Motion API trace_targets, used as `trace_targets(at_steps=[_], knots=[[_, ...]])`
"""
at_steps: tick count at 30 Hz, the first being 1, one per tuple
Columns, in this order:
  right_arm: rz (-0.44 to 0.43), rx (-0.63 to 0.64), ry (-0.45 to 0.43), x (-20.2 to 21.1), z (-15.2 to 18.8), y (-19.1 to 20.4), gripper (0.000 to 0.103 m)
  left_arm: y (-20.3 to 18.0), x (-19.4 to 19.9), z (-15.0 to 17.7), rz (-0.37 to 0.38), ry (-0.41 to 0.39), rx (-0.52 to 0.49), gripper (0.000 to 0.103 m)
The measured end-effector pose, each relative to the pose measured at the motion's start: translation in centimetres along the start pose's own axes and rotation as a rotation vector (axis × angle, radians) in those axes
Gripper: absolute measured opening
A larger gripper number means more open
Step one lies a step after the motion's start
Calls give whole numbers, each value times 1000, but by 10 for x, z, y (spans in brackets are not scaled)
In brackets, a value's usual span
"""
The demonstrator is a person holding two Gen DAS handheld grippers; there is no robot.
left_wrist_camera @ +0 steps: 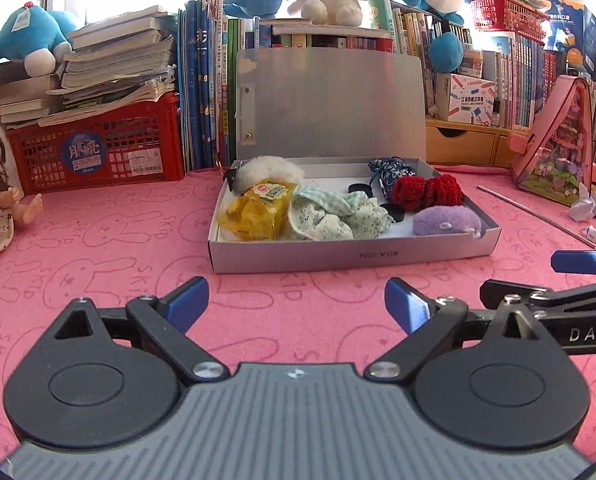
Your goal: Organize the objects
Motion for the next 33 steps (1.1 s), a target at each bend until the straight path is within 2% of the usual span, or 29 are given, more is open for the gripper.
trace_targets(at_steps=[8, 13, 17, 20, 22, 33], knots=[[19, 10, 44, -8, 36, 7, 103, 6, -10, 37, -35, 59, 8, 97], [14, -23, 57, -12, 33, 4, 103, 11, -18, 40, -40, 99, 35, 97], [33, -2, 83, -19, 34, 8, 103, 12, -27, 43, -49, 153, 38, 98], [35, 11, 125, -26, 36, 10, 103, 13, -28, 43, -55, 156, 43, 100], [32, 4, 126, -26, 36, 9, 103, 12, -29, 44, -54, 162, 41, 103], [32, 4, 126, -27, 36, 9, 103, 13, -30, 43, -53, 166, 44, 103]])
Point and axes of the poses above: each gripper's, at about its wrist camera, not at the fingertips, and x roughly against the way its jaws point, y to its left, z to its underside, the point moved 8 cm from there along -x, roughly the way its jaws point, and after that the axes turned 7 degrees about y, right-handed, at the moved point
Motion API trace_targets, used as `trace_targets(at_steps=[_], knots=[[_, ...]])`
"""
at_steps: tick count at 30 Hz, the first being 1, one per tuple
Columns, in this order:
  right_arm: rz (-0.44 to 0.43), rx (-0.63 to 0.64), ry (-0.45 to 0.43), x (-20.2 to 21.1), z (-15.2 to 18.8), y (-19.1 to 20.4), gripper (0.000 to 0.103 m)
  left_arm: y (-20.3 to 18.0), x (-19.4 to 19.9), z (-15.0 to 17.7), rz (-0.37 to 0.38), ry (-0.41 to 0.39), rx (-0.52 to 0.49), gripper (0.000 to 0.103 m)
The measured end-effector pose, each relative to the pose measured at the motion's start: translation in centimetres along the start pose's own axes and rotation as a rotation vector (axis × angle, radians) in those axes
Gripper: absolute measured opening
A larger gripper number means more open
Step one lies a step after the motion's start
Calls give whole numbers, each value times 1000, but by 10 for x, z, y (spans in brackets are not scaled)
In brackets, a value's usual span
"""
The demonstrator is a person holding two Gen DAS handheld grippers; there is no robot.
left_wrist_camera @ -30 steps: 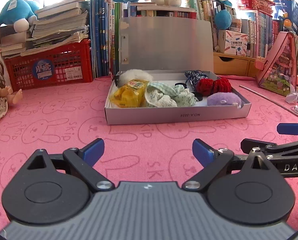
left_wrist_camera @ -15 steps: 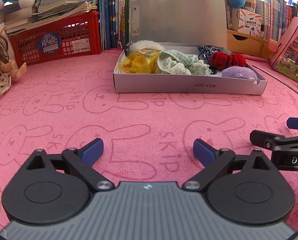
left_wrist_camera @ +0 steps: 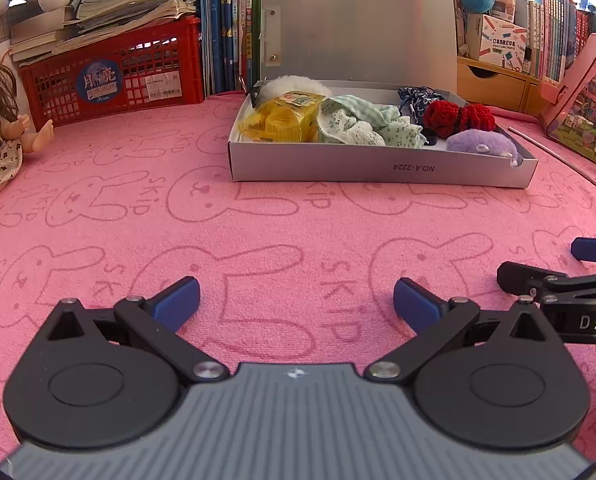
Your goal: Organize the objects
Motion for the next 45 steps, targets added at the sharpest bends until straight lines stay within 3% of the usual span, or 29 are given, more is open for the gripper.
trace_targets(at_steps=[45], knots=[[-1, -1, 0, 0, 0, 0, 103, 0, -1, 0, -15, 0, 13, 103]])
Point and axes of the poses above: each gripper's, at about its wrist camera, not at the fingertips, and x roughly against the way its jaws point, y to its left, z to its underside, the point moved 8 cm from there along -x, roughly the way its jaws point, and after that the axes turned 7 degrees about y, right-handed, at the moved point
